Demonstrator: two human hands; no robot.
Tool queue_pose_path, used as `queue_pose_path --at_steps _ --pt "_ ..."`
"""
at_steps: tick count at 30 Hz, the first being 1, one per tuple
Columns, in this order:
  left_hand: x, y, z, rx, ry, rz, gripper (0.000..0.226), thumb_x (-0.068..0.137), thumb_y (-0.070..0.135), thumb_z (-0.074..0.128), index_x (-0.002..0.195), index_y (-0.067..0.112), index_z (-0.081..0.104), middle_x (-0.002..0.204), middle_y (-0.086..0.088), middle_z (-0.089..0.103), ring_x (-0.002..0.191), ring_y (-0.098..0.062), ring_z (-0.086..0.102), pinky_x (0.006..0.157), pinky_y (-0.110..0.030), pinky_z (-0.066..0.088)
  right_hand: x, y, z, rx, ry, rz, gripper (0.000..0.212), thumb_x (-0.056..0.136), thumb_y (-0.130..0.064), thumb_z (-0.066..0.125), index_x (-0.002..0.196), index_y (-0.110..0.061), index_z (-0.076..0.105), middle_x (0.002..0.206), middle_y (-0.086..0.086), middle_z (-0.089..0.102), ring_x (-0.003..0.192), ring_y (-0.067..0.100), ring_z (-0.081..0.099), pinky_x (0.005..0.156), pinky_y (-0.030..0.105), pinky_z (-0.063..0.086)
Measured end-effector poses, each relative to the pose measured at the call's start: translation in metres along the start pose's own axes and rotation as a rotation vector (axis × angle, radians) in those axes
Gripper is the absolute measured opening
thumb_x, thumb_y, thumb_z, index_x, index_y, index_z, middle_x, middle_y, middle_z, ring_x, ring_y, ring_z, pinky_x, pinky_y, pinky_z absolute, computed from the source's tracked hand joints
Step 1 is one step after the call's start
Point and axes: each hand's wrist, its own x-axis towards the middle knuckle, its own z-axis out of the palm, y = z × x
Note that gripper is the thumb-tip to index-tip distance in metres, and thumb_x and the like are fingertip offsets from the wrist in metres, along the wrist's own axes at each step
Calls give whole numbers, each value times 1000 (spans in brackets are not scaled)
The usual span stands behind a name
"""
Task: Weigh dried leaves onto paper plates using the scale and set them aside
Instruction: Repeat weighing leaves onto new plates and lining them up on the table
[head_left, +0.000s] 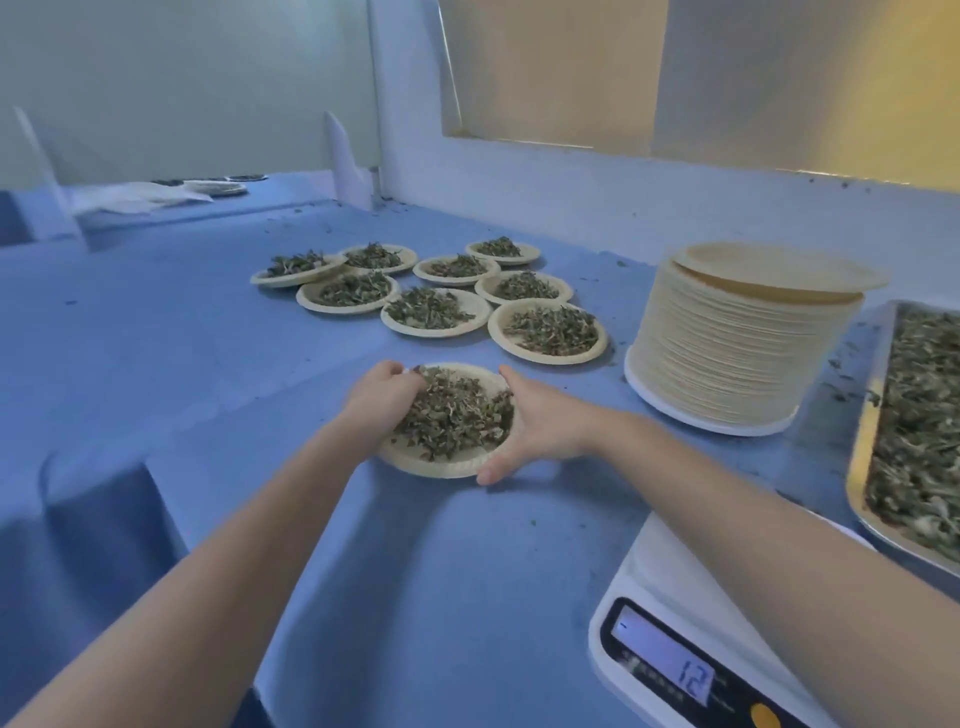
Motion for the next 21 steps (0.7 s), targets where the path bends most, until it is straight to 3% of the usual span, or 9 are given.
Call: queue_pose_path --at_steps 1,3,5,7,10,13,17,21 --pt "6 -2 -1 -5 10 -7 40 92 25 53 129 12 48 127 -9 50 117 -26 48 96 -34 39 7 1 -1 22 26 15 128 59 -46 87 151 -14 3 156 5 20 142 22 21 113 32 22" --pt "21 -4 -2 -43 56 -26 10 90 23 55 97 15 54 107 -6 51 99 -23 53 90 -32 40 21 3 -4 51 104 38 125 63 -41 86 151 -12 2 155 6 24 140 22 24 103 26 26" --pt "35 -4 -1 -64 79 -33 17 89 21 57 76 21 45 97 -3 49 89 -21 51 86 -31 39 34 4 -6 32 191 77 120 68 -40 83 151 -10 2 150 10 32 136 25 32 102 29 31" --pt "47 -1 1 -65 83 -41 7 87 22 58 85 17 53 102 -4 54 103 -24 51 95 -34 42 46 7 -8 -1 268 126 106 75 -38 79 150 -7 11 140 14 44 128 28 43 99 33 37" --pt "65 4 11 -55 109 -74 44 86 27 55 124 6 50 131 -12 44 124 -30 42 105 -42 36 64 9 -9 -10 359 172 73 83 -29 72 139 -7 31 125 15 56 117 30 52 92 34 42" --pt "79 10 24 -15 185 -110 59 87 31 52 137 5 37 141 -13 32 133 -30 30 110 -40 28 81 7 -12 -19 433 216 51 90 -20 62 133 -7 39 122 16 59 115 32 54 90 34 43" --pt "84 17 39 53 279 -141 67 87 33 51 142 3 28 148 -16 24 140 -30 19 115 -42 17 97 3 -17 -46 471 259 40 93 -9 51 131 -5 40 127 19 55 118 35 52 86 33 42" --pt "78 20 43 72 317 -141 74 90 30 46 150 5 10 158 -15 -3 146 -28 -3 118 -41 3 96 1 -20 -59 427 254 44 92 -8 51 133 -3 38 128 20 54 119 34 51 85 33 42"
